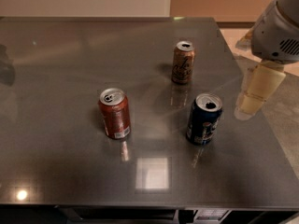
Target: Move coke can near orange can
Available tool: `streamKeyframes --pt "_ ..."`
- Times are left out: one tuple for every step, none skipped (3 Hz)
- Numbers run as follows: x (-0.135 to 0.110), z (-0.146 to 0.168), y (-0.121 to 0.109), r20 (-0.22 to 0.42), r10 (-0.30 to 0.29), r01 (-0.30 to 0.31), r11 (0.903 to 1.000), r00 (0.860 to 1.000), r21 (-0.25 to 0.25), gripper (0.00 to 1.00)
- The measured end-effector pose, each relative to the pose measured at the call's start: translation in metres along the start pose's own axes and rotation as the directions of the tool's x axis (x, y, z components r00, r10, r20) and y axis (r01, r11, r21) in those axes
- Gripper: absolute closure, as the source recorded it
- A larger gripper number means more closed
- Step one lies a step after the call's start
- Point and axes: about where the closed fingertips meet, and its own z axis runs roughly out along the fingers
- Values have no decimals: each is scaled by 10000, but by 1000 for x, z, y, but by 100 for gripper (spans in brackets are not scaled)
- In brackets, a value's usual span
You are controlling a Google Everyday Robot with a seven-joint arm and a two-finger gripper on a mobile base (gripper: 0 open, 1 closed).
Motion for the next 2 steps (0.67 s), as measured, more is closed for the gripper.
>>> streamKeyframes --pt "-27 14 1 404 -305 321 9987 9987 -403 0" --pt "-56 26 5 796 -700 760 9943 9944 -748 0"
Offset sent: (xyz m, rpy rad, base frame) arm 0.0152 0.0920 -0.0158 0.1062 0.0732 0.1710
